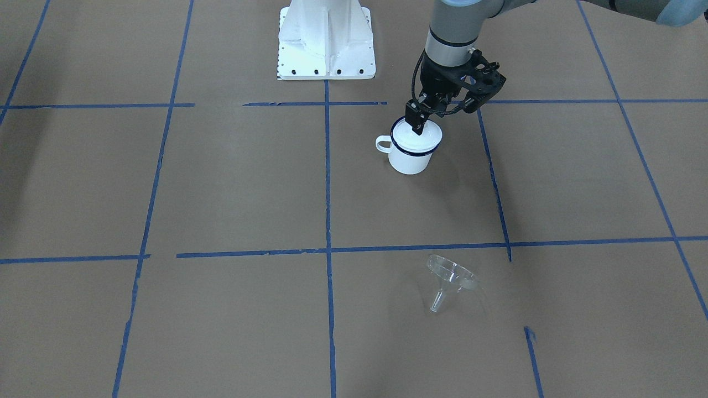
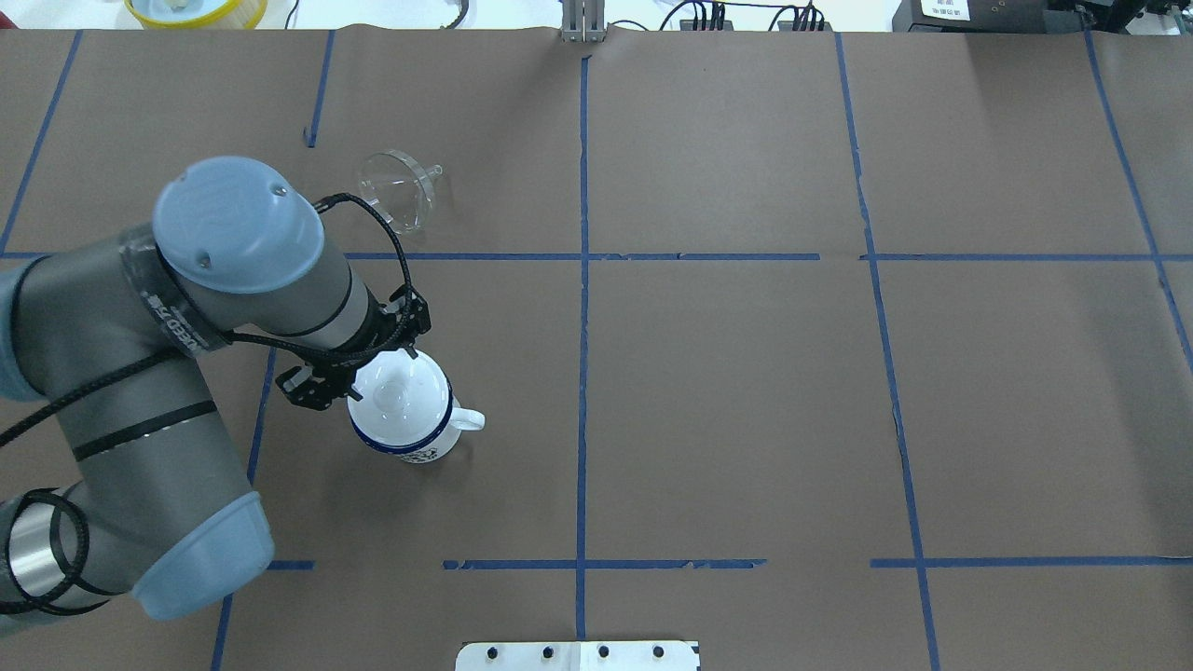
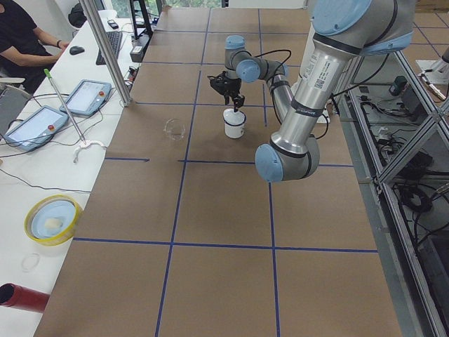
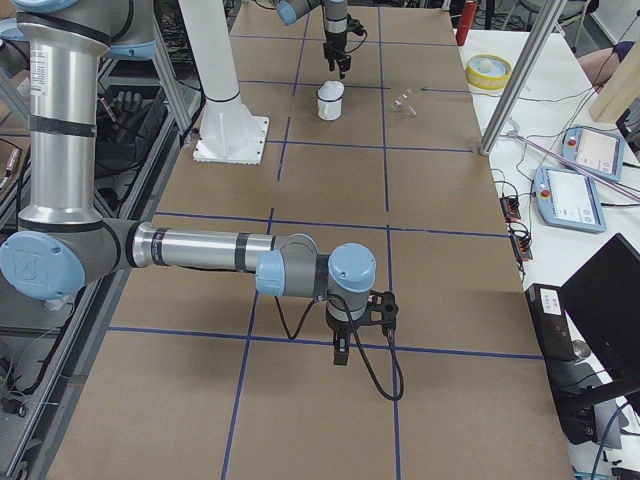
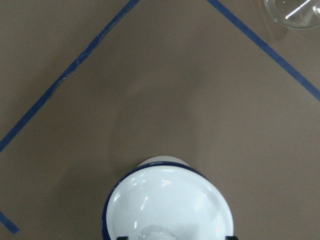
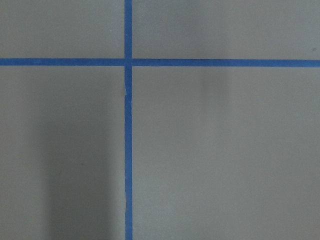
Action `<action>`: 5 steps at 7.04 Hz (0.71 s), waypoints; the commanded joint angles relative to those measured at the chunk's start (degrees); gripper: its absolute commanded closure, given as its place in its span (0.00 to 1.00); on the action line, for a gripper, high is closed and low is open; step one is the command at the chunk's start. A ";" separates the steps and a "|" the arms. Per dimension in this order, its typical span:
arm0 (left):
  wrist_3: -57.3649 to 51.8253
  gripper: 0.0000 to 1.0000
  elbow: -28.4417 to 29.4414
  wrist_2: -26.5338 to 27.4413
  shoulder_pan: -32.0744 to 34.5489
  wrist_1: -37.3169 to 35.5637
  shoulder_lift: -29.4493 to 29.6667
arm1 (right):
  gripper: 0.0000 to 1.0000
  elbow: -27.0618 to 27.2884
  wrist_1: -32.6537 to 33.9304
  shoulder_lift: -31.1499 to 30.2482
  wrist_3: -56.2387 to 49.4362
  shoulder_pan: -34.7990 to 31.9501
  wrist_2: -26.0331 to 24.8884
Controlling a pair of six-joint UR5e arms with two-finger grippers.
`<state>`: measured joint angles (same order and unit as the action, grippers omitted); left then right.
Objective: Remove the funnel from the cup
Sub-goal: 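Open the left gripper and raise it away from the mug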
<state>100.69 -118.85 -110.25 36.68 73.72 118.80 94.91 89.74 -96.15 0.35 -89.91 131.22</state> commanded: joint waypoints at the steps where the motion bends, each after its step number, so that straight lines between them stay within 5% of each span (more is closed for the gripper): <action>1: -15.26 0.28 -3.30 -0.49 8.10 -0.24 -2.59 | 0.00 0.01 0.00 0.00 0.00 0.00 0.00; 2: -25.96 0.27 -3.49 -4.85 14.23 -0.24 -4.87 | 0.00 0.01 0.00 0.00 0.00 0.00 0.00; 5: -64.50 0.00 -1.92 -12.60 35.65 0.11 -16.71 | 0.00 0.01 0.00 0.00 0.00 0.00 0.00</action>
<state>53.33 -121.53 -119.69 62.65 73.65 107.37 94.86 89.74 -96.15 0.35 -89.91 131.22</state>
